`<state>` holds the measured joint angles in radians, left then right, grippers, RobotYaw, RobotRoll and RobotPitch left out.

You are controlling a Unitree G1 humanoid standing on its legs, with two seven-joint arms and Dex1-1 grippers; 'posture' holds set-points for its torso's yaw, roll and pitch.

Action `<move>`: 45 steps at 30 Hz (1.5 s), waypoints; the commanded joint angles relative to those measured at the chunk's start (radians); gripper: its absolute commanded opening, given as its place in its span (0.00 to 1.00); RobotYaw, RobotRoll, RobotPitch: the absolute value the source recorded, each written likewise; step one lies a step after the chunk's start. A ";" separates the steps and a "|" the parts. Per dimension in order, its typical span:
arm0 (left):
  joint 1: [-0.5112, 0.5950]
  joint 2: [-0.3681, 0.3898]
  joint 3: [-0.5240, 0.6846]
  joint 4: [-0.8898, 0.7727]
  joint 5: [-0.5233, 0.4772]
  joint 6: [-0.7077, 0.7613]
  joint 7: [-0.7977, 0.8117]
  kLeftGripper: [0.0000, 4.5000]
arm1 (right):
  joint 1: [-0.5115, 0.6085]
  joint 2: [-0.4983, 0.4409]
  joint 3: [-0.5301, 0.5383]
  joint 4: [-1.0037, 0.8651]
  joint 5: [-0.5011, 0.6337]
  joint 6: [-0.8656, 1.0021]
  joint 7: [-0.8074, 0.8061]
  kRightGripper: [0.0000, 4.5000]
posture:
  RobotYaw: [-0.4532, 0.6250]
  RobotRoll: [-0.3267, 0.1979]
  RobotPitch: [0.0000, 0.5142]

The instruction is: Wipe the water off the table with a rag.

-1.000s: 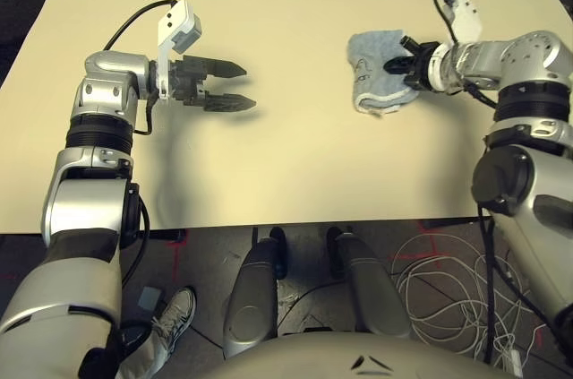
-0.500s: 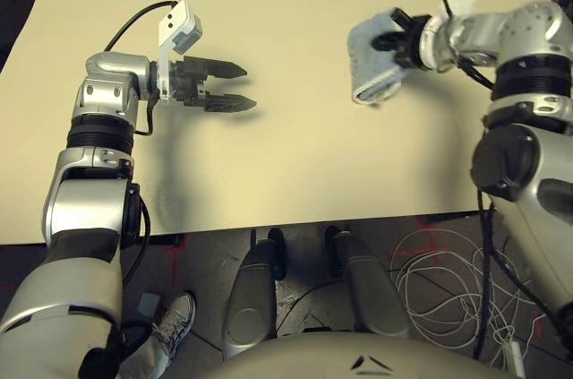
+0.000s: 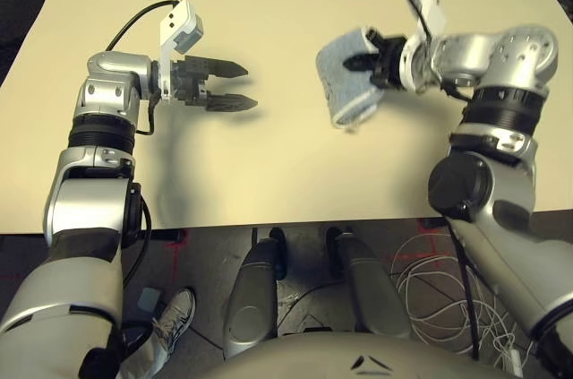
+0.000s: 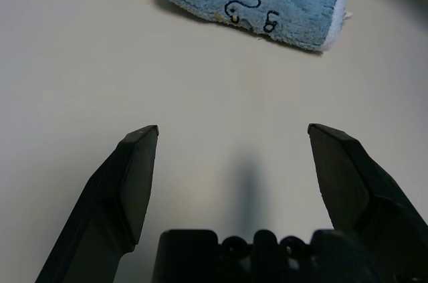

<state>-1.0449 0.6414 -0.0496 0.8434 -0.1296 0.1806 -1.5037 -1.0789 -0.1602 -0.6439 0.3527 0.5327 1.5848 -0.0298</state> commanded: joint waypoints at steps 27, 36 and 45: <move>0.000 -0.009 0.003 0.034 0.000 -0.009 0.017 1.00 | -0.153 -0.427 0.438 0.617 -0.224 -0.629 0.550 0.64 | 0.35 0.62 0.56; -0.041 -0.090 0.199 0.081 -0.096 -0.069 0.358 1.00 | -0.210 -0.502 0.422 0.785 -0.284 -1.088 0.605 1.00 | 0.38 0.62 0.57; -0.024 -0.157 0.326 0.228 -0.060 -0.438 0.884 1.00 | -0.102 -0.475 0.445 0.915 -0.419 -1.633 0.488 1.00 | 0.40 0.62 0.59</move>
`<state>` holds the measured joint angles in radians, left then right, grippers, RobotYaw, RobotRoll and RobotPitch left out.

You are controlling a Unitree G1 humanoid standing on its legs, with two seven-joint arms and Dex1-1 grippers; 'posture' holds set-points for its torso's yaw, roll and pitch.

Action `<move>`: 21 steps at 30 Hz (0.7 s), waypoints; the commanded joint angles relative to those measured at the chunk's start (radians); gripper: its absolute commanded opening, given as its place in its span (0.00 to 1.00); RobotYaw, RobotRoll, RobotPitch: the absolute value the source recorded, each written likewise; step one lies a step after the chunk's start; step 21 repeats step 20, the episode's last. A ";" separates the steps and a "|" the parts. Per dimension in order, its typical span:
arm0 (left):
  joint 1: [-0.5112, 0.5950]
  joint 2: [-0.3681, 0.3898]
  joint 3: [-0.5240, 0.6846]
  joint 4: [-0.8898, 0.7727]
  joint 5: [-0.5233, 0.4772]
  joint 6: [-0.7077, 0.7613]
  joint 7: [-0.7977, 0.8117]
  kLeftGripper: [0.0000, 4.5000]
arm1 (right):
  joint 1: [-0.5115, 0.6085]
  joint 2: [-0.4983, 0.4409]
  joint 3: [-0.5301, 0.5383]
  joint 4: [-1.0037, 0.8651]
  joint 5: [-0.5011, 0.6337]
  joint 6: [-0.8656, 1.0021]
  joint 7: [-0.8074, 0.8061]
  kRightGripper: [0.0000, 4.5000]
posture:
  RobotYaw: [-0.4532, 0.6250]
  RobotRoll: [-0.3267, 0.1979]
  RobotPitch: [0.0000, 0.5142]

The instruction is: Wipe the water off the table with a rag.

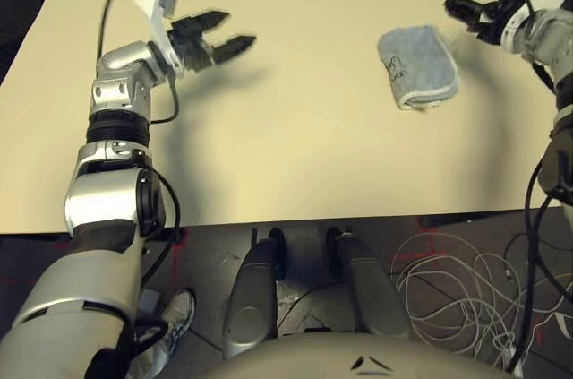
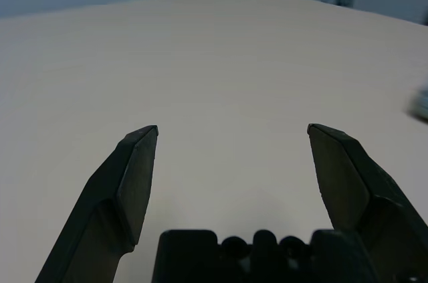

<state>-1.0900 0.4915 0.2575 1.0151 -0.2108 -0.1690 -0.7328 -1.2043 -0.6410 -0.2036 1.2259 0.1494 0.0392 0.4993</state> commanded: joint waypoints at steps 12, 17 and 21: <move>0.055 -0.027 0.015 0.194 0.080 -0.262 0.451 1.00 | 0.046 0.014 -0.040 0.105 -0.073 -0.162 -0.109 1.00 | 0.38 0.62 0.61; 0.061 -0.042 0.013 0.206 0.092 -0.278 0.528 1.00 | 0.057 0.019 -0.075 0.109 -0.062 -0.154 -0.109 1.00 | 0.38 0.62 0.59; 0.063 -0.038 0.029 0.211 0.085 -0.276 0.570 1.00 | 0.061 0.022 -0.098 0.109 -0.049 -0.151 -0.107 1.00 | 0.37 0.62 0.58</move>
